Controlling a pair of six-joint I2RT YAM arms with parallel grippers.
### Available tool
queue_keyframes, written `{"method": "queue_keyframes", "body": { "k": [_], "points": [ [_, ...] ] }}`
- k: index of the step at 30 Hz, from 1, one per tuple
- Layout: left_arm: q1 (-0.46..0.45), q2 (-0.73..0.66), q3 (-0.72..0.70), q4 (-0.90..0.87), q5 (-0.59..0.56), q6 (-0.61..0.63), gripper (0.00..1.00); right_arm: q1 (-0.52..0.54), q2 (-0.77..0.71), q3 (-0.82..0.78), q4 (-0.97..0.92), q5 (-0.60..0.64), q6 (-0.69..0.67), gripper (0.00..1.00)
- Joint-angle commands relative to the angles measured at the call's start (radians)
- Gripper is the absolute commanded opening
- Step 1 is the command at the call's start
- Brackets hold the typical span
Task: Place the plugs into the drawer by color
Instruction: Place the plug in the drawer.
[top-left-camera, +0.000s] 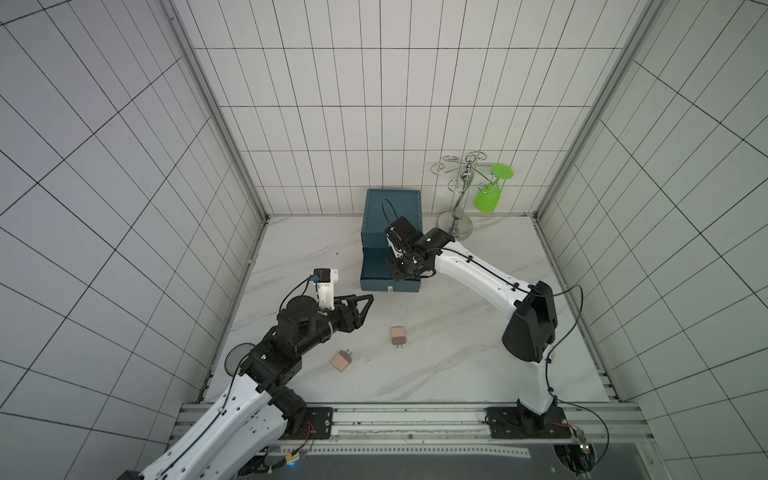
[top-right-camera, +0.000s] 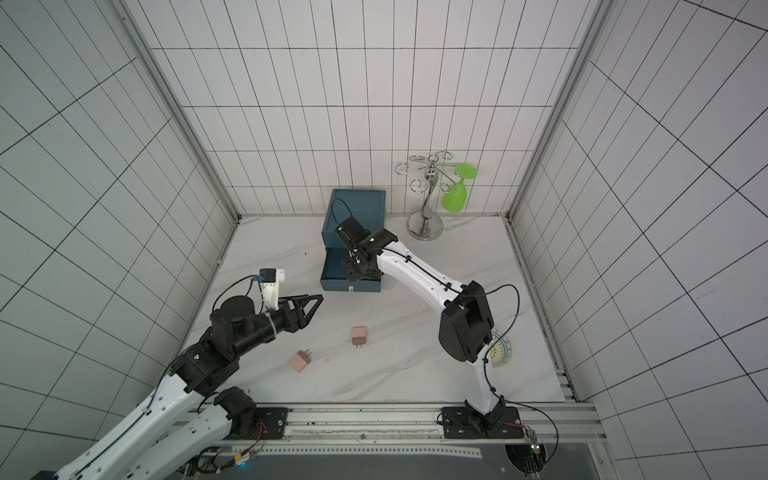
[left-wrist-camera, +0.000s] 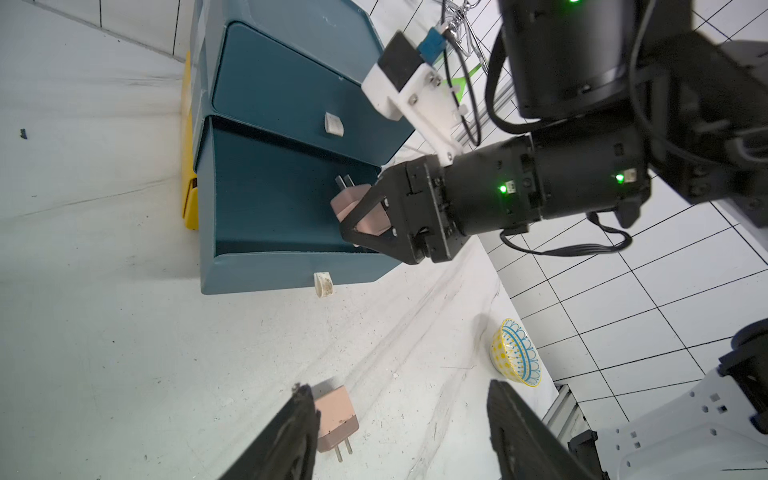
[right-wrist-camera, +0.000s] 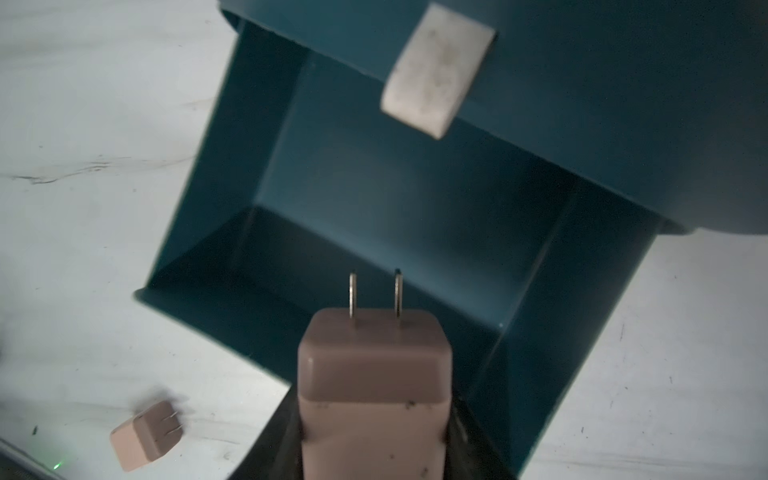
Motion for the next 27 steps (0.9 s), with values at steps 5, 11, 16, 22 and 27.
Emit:
{"method": "queue_keyframes", "body": {
  "k": [5, 11, 16, 22, 27],
  "points": [
    [-0.018, 0.077, 0.02, -0.006, 0.008, 0.021, 0.67, -0.023, 0.027, 0.014, -0.05, 0.121, 0.009, 0.18],
    [-0.032, 0.122, 0.033, -0.002, 0.017, 0.016, 0.68, -0.042, 0.043, -0.044, 0.031, 0.1, 0.055, 0.18],
    [-0.032, 0.129, 0.037, -0.002, 0.018, 0.016, 0.69, -0.025, 0.102, -0.003, 0.01, 0.13, 0.068, 0.21],
    [-0.032, 0.109, 0.032, -0.01, 0.0, 0.022, 0.7, -0.023, 0.102, -0.028, 0.028, 0.142, 0.06, 0.24],
    [-0.033, 0.096, 0.031, -0.016, -0.006, 0.023, 0.7, -0.023, 0.124, -0.01, 0.02, 0.118, 0.061, 0.33]
  ]
}}
